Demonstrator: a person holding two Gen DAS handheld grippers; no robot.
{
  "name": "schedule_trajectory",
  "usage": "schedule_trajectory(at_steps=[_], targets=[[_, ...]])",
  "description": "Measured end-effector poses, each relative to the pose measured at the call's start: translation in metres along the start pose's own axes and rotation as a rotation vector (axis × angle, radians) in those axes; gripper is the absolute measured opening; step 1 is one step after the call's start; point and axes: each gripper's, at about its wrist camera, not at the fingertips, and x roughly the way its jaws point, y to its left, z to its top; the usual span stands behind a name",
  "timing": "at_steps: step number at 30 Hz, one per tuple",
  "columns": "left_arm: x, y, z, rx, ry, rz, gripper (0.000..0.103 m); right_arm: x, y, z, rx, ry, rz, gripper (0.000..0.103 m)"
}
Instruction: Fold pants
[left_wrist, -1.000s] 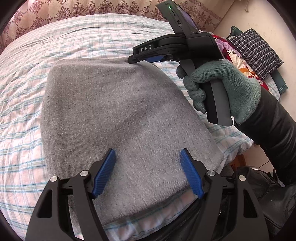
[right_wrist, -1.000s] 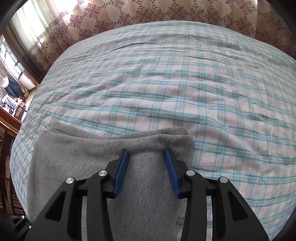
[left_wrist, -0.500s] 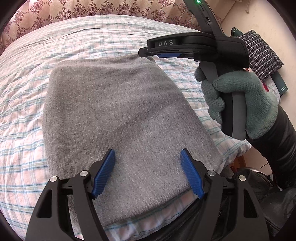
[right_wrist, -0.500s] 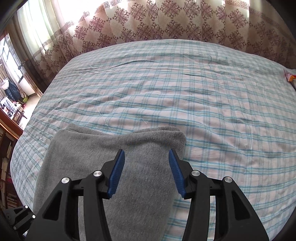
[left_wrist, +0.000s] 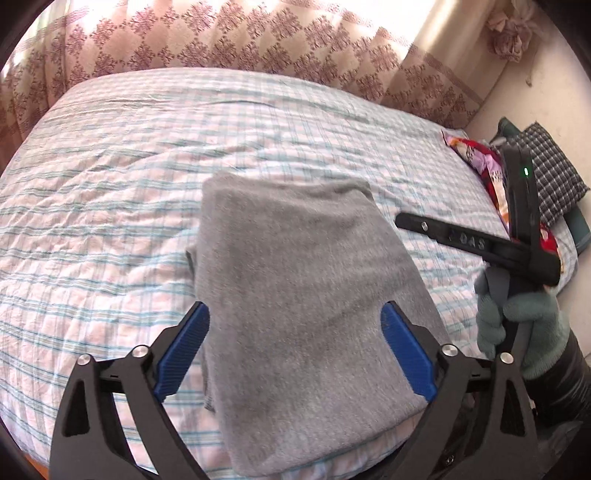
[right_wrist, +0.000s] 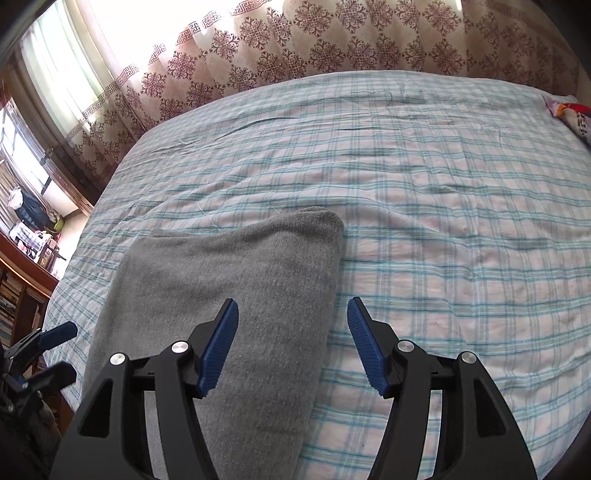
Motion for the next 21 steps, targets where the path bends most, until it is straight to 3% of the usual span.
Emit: schedule_trajectory(at_steps=[2,9,21], targets=[[-0.002,0.015,0.003,-0.053,-0.031,0.013,0.099,-0.001,-0.005,-0.004,0.014,0.005,0.004,0.062],[0.010,0.057,0.012,-0.165,-0.010,0.037,0.099,-0.007,-0.017,-0.015,0.033,0.015,0.026,0.070],[0.055,0.091,0.016,-0.270,0.106,-0.063,0.100,-0.008,-0.044,-0.026,0.132,0.046,0.091,0.072]])
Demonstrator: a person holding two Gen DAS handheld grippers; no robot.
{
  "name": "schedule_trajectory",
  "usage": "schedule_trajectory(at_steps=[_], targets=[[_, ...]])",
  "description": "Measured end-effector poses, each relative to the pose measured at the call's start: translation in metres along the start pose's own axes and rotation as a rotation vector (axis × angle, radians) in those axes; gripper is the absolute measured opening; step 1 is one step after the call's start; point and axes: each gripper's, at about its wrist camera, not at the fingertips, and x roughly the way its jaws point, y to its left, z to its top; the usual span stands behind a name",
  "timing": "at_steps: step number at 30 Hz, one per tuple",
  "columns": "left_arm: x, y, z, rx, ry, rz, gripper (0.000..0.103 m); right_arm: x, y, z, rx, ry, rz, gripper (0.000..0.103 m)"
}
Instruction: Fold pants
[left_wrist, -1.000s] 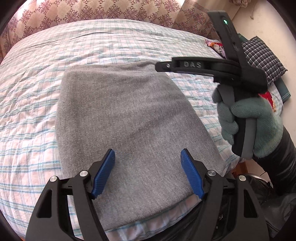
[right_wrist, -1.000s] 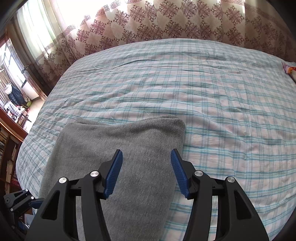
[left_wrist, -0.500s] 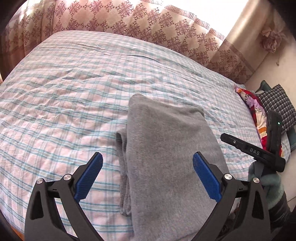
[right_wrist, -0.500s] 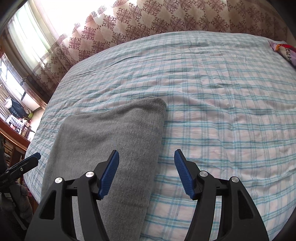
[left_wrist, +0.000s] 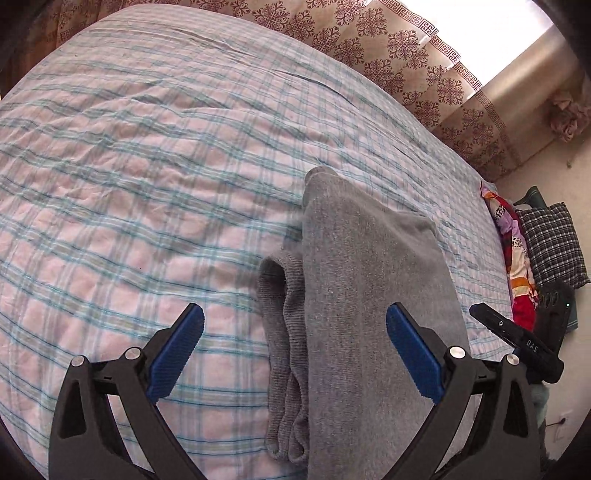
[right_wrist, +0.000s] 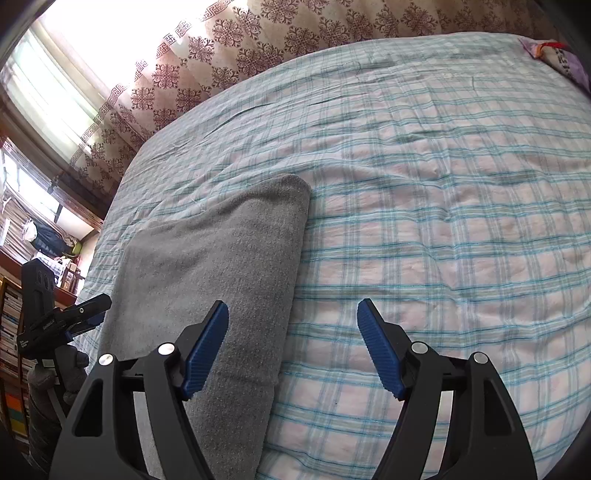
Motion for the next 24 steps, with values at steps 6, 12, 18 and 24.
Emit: schedule_trajectory(at_steps=[6,12,18,24], targets=[[0.026,0.002,0.006,0.002,0.082,-0.037,0.100,0.002,-0.005,-0.003,0.017,0.018,0.048,0.072],[0.043,0.002,0.010,0.002,0.113,-0.073,0.100,0.010,-0.005,-0.005,0.019,0.046,0.083,0.073],[0.055,0.000,0.013,0.005,0.134,-0.104,0.100,0.027,-0.011,-0.008,0.072,0.094,0.142,0.074],[0.059,-0.001,0.012,0.015,0.139,-0.156,0.100,0.042,-0.013,-0.010,0.121,0.131,0.212,0.078]])
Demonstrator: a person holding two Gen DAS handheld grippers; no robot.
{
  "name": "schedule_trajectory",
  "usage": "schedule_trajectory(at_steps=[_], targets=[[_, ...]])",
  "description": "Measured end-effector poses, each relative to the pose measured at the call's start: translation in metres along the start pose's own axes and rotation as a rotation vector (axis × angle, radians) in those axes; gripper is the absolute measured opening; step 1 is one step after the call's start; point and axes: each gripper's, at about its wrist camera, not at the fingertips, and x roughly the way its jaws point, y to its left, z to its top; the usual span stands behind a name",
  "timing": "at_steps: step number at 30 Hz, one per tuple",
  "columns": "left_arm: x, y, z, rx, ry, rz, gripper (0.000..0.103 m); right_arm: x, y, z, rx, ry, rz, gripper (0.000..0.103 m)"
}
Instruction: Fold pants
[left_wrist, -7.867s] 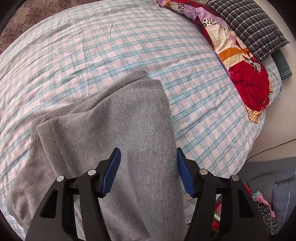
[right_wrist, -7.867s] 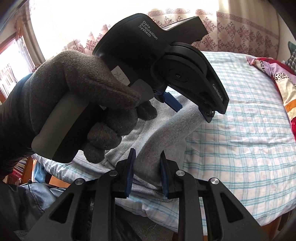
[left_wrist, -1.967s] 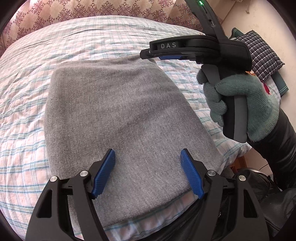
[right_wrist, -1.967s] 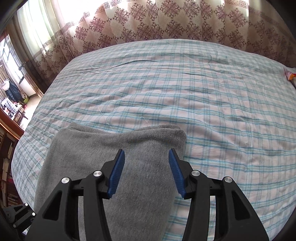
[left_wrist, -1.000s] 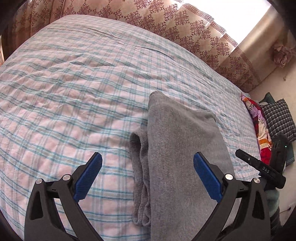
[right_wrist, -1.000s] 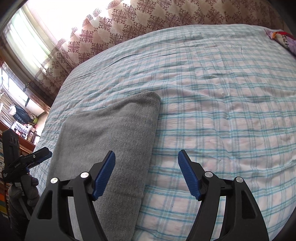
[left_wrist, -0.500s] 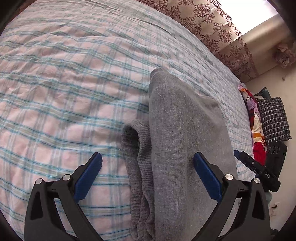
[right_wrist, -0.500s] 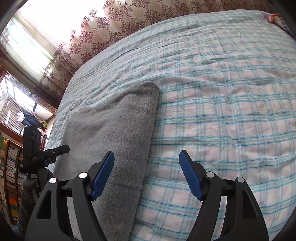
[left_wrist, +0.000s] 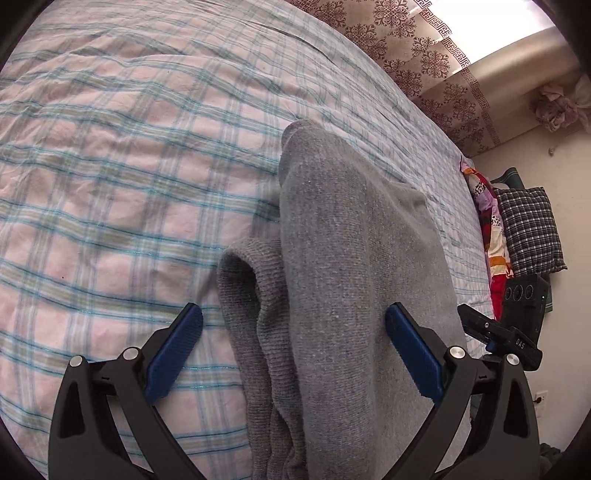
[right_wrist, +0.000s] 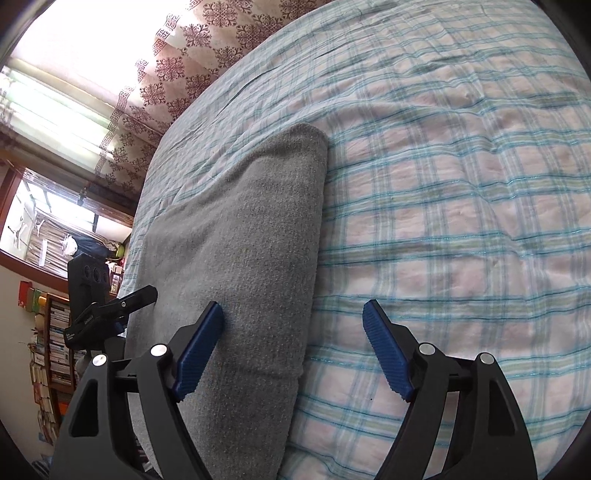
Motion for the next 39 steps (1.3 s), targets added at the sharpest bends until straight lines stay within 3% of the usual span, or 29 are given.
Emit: schedule_trajectory(at_steps=[2,6,11,12,14,16,20,23,29,39], targets=[[0.003,-0.003,-0.001,0.007,0.018,-0.049,0.097,0.006,0.000,0.000,0.014,0.020,0.035,0.079],[0.009,-0.011,-0.004,0.039,0.032,-0.053,0.096,0.022,0.006,-0.002,0.013,0.050,0.071,0.084],[0.011,-0.008,-0.003,0.017,0.032,-0.072,0.083,0.038,0.021,0.000,-0.020,0.075,0.089,0.086],[0.010,-0.008,-0.003,0.016,0.032,-0.078,0.079,0.041,0.023,0.002,-0.030,0.084,0.095,0.084],[0.009,-0.008,-0.005,0.013,0.033,-0.093,0.072,0.048,0.030,0.002,-0.055,0.097,0.095,0.069],[0.008,-0.008,-0.006,0.007,0.031,-0.102,0.064,0.049,0.035,0.001,-0.075,0.098,0.091,0.060],[0.003,-0.009,-0.008,-0.013,0.020,-0.132,0.054,0.040,0.047,0.004,-0.121,0.073,0.103,0.041],[-0.004,-0.013,-0.007,-0.011,0.006,-0.136,0.048,0.031,0.059,0.008,-0.161,0.052,0.105,0.036],[-0.018,-0.030,0.002,0.008,-0.026,-0.147,0.043,0.006,0.074,0.027,-0.213,-0.028,0.112,0.035],[-0.002,-0.106,0.049,0.114,-0.051,-0.182,0.043,-0.063,0.038,0.079,-0.207,-0.184,0.074,0.035]])
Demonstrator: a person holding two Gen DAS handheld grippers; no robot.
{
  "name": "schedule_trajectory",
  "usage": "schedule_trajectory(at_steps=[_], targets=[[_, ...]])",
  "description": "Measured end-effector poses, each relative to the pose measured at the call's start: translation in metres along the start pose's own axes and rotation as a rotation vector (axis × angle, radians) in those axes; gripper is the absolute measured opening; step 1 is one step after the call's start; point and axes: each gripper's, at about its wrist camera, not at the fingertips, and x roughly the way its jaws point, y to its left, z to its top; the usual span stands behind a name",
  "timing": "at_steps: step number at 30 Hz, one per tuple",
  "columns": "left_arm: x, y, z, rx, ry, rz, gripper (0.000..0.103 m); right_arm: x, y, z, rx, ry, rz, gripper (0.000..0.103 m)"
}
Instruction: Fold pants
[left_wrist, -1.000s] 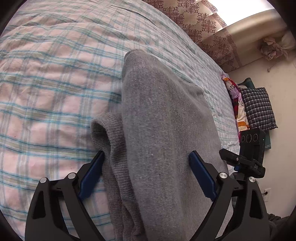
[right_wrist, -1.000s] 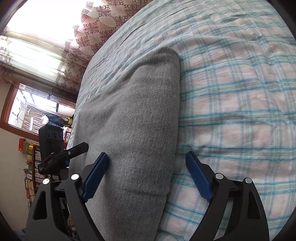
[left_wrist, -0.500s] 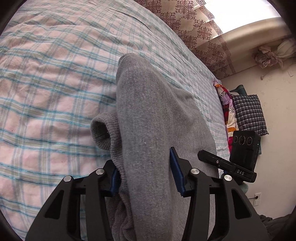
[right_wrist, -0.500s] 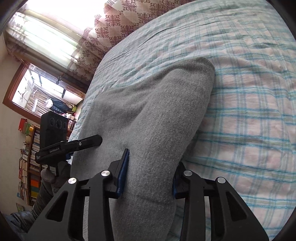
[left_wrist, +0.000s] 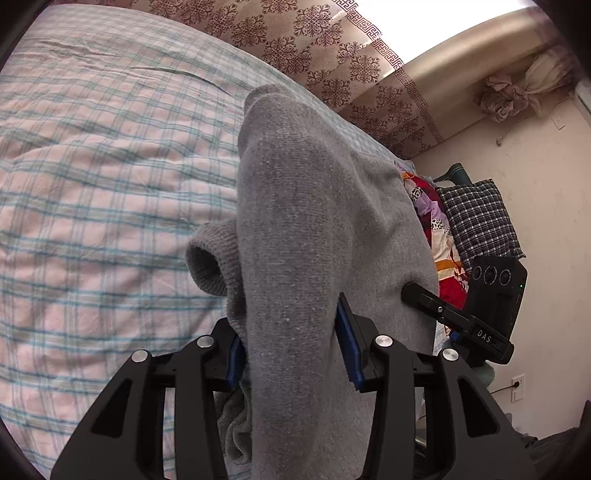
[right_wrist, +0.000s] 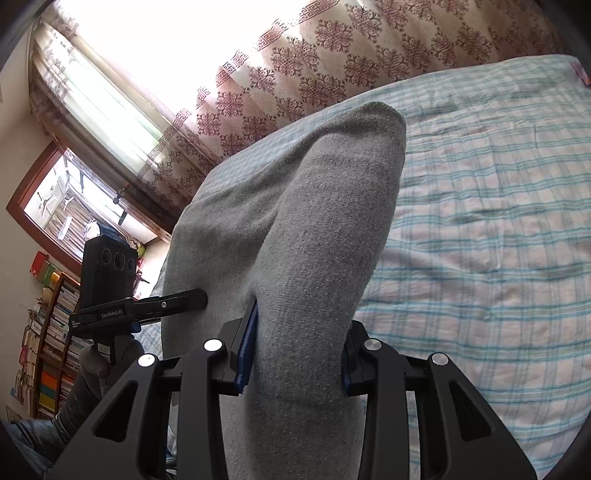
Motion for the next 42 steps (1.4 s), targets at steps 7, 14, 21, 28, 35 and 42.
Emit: schedule_trajectory(at_steps=[7,14,21,28,35,42], targets=[[0.063,-0.041,0.044,0.060,0.045,-0.021,0.043,-0.024,-0.055,0.038,0.052,-0.057,-0.065,0.035],[0.126,-0.071,0.082,0.077,0.093,-0.017,0.043,-0.031,-0.112,0.066,0.106,-0.078,-0.099,0.035],[0.178,-0.085,0.109,0.080,0.132,-0.007,0.043,-0.031,-0.161,0.079,0.158,-0.069,-0.119,0.035],[0.223,-0.081,0.113,0.081,0.180,0.039,0.043,-0.017,-0.198,0.080,0.188,-0.022,-0.150,0.035],[0.238,-0.074,0.112,0.100,0.189,0.063,0.046,-0.009,-0.211,0.073,0.194,-0.017,-0.148,0.038],[0.240,-0.077,0.107,0.155,0.176,0.168,0.070,-0.016,-0.203,0.065,0.142,-0.038,-0.277,0.060]])
